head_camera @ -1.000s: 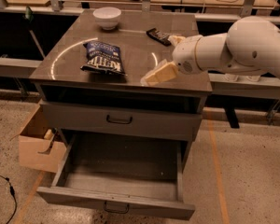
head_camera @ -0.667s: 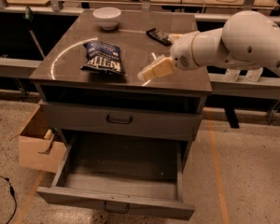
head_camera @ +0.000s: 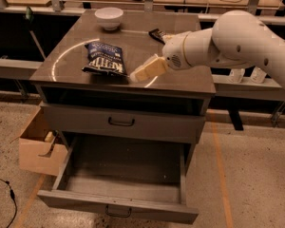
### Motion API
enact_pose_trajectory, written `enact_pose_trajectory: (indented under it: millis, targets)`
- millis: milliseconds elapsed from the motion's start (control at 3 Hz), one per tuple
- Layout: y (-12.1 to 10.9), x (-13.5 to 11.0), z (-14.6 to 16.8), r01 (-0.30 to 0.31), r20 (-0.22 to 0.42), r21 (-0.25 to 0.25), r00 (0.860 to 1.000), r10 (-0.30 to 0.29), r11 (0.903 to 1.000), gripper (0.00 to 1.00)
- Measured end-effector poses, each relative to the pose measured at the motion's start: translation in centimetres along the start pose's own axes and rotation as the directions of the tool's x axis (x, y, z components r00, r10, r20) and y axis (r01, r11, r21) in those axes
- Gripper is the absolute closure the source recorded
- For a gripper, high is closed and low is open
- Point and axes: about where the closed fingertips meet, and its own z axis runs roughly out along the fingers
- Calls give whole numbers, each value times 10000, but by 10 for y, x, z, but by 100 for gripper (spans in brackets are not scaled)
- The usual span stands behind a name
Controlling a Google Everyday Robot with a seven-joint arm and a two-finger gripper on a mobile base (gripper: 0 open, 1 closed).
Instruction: Place blue chip bag into middle drawer
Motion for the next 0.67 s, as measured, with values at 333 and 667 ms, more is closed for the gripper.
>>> enact_pose_trajectory:
  millis: [333, 667]
  targets:
    - [7, 1, 18, 78, 30, -246, 10000, -77, 9997, 0]
    - [14, 3, 39, 170, 140, -537, 9998, -163, 9984, 0]
